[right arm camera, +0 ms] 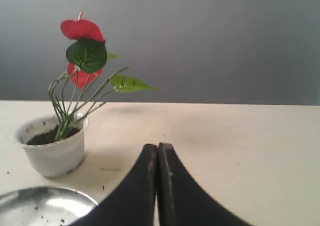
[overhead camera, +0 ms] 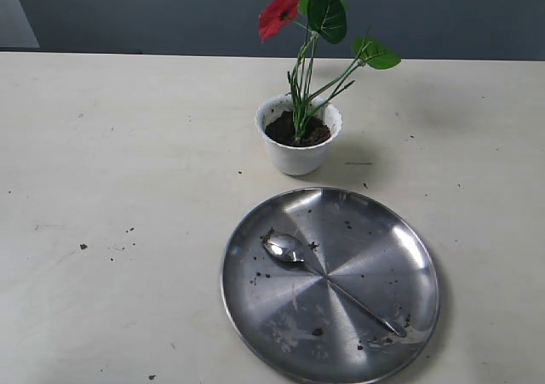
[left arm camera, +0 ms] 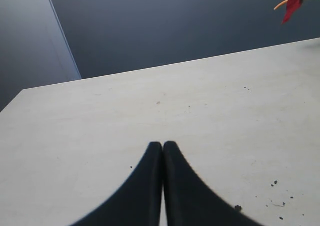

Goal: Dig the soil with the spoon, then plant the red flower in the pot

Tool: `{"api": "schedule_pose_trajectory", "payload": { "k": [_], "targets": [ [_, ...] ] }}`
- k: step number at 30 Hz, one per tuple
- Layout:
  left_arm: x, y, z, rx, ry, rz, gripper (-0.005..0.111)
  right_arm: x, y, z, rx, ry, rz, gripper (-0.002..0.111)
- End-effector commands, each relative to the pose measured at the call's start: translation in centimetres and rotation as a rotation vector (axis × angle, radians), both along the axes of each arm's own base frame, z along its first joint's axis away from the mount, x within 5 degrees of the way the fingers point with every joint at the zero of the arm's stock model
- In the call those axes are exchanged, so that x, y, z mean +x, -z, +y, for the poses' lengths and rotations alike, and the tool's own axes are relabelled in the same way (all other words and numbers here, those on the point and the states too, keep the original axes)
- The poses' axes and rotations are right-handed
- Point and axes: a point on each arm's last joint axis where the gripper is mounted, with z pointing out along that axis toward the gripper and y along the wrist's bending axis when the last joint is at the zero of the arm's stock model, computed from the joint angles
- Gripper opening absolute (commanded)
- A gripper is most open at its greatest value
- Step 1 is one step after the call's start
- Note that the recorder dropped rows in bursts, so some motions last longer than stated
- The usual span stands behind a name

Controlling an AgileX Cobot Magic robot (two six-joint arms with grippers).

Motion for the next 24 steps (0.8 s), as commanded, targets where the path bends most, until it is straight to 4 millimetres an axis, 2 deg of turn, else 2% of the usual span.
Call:
{"api": "schedule_pose_trajectory", "payload": {
  "k": [1,5,24],
  "targets": [
    [0.02,-0.13,-0.04,-0.009,0.003,-0.006,0.002,-0.23,0.87,-0.11,-0.08,0.005,0.077,-0.001],
    [0.02,-0.13,-0.04,-0.009,0.003,-0.006,0.002,-0.35,1.51,-0.12,-0.124,-0.002,0.143,-0.001],
    [0.02,-0.13,-0.04,-0.009,0.003,-0.006,0.002,-0.34,1.45,-0.43,-0.076,0.068,0.143,-0.001]
  ]
}}
